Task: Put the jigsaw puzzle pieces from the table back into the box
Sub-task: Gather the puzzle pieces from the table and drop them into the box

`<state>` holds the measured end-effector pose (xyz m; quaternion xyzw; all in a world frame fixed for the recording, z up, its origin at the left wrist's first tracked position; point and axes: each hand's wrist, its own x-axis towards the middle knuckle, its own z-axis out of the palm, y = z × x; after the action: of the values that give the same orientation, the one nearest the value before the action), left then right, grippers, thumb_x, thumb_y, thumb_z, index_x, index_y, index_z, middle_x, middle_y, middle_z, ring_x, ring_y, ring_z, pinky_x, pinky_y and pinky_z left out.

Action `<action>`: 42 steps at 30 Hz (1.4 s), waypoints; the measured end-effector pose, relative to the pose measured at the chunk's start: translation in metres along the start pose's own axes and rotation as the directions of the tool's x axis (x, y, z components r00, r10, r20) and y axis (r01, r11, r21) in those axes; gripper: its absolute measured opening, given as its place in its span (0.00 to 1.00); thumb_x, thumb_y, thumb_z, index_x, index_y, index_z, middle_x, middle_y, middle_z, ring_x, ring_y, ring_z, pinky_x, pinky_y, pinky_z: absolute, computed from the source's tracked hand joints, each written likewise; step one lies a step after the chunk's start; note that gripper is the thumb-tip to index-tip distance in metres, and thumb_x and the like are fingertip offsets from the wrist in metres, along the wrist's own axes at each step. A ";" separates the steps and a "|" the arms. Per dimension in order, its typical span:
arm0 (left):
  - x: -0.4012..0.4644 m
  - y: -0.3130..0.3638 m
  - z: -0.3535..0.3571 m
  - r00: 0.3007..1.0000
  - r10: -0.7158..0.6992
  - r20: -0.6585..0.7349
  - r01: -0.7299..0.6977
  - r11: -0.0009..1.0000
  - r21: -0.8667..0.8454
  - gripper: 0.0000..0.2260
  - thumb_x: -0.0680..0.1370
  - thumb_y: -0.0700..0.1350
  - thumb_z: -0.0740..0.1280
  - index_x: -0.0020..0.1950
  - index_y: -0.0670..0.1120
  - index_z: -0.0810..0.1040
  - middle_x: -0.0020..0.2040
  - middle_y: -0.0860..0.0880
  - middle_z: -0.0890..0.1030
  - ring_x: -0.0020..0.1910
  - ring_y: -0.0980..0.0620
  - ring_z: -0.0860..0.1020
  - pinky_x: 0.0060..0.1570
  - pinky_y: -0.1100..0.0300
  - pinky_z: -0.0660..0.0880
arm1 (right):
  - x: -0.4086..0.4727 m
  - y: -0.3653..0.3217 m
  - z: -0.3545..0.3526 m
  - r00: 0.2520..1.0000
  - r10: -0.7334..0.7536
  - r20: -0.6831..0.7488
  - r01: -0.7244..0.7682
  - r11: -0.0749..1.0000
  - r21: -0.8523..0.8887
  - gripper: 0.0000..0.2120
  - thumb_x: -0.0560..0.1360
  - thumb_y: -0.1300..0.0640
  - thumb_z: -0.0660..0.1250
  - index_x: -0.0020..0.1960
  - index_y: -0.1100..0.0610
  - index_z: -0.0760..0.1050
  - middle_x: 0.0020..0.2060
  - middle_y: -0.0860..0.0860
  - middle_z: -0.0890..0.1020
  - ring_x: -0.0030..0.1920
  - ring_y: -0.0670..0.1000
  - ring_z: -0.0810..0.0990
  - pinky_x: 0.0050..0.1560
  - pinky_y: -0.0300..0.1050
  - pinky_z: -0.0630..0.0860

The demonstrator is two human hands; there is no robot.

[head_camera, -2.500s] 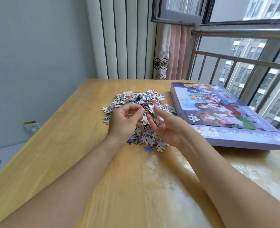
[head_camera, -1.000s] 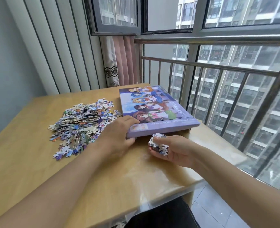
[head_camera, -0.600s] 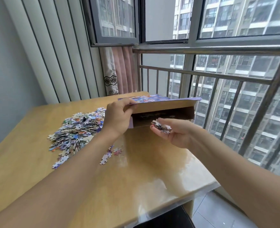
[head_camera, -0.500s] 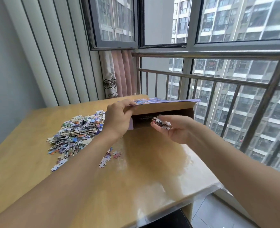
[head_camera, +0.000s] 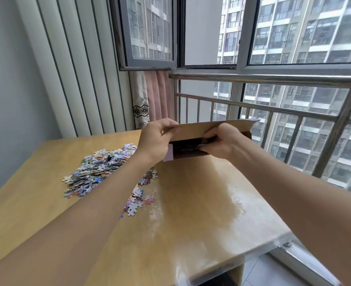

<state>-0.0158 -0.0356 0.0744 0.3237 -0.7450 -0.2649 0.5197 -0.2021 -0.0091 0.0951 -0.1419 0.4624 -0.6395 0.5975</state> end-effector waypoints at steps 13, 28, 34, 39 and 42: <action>-0.001 -0.013 -0.006 0.998 -0.052 -0.045 0.047 0.993 -0.104 0.05 0.80 0.39 0.69 0.51 0.42 0.85 0.43 0.52 0.83 0.48 0.49 0.80 0.60 0.46 0.77 | -0.004 0.012 -0.024 0.968 -0.243 0.064 0.249 0.891 -0.380 0.11 0.77 0.71 0.61 0.58 0.65 0.72 0.56 0.59 0.76 0.59 0.58 0.80 0.59 0.49 0.81; -0.059 -0.039 0.031 0.991 -0.131 0.037 0.131 0.991 -0.003 0.11 0.77 0.34 0.70 0.47 0.51 0.85 0.44 0.53 0.85 0.47 0.55 0.82 0.50 0.66 0.76 | -0.021 0.075 -0.053 0.678 -0.224 0.700 0.552 -0.474 -0.686 0.09 0.70 0.51 0.65 0.42 0.52 0.83 0.36 0.47 0.84 0.38 0.52 0.80 0.40 0.50 0.79; -0.091 -0.058 0.040 0.984 -0.175 0.030 0.175 0.984 -0.013 0.12 0.76 0.34 0.69 0.51 0.48 0.87 0.47 0.54 0.87 0.50 0.59 0.83 0.57 0.57 0.79 | -0.024 0.100 -0.049 0.770 -0.056 0.635 0.523 -0.515 -0.679 0.14 0.65 0.50 0.59 0.41 0.56 0.80 0.36 0.51 0.83 0.40 0.55 0.78 0.41 0.52 0.78; -0.094 -0.057 0.026 0.964 -0.219 0.149 0.225 0.974 -0.026 0.12 0.73 0.42 0.75 0.55 0.54 0.86 0.52 0.54 0.86 0.52 0.57 0.83 0.60 0.54 0.78 | -0.034 0.099 -0.042 0.801 0.006 0.599 0.518 -0.508 -0.688 0.10 0.69 0.53 0.63 0.45 0.54 0.81 0.41 0.51 0.84 0.44 0.56 0.79 0.45 0.53 0.78; -0.090 -0.053 -0.004 0.889 -0.251 0.384 0.260 0.965 0.028 0.25 0.69 0.40 0.74 0.62 0.60 0.77 0.55 0.55 0.83 0.49 0.60 0.82 0.52 0.59 0.80 | -0.057 0.092 -0.026 0.857 0.182 0.482 0.486 -0.592 -0.643 0.07 0.75 0.56 0.64 0.39 0.54 0.76 0.39 0.52 0.80 0.43 0.56 0.76 0.44 0.49 0.74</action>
<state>0.0216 -0.0017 -0.0171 0.3544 -0.7799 -0.3981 0.3281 -0.1491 0.0661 0.0327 -0.7879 0.6064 0.0577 0.0901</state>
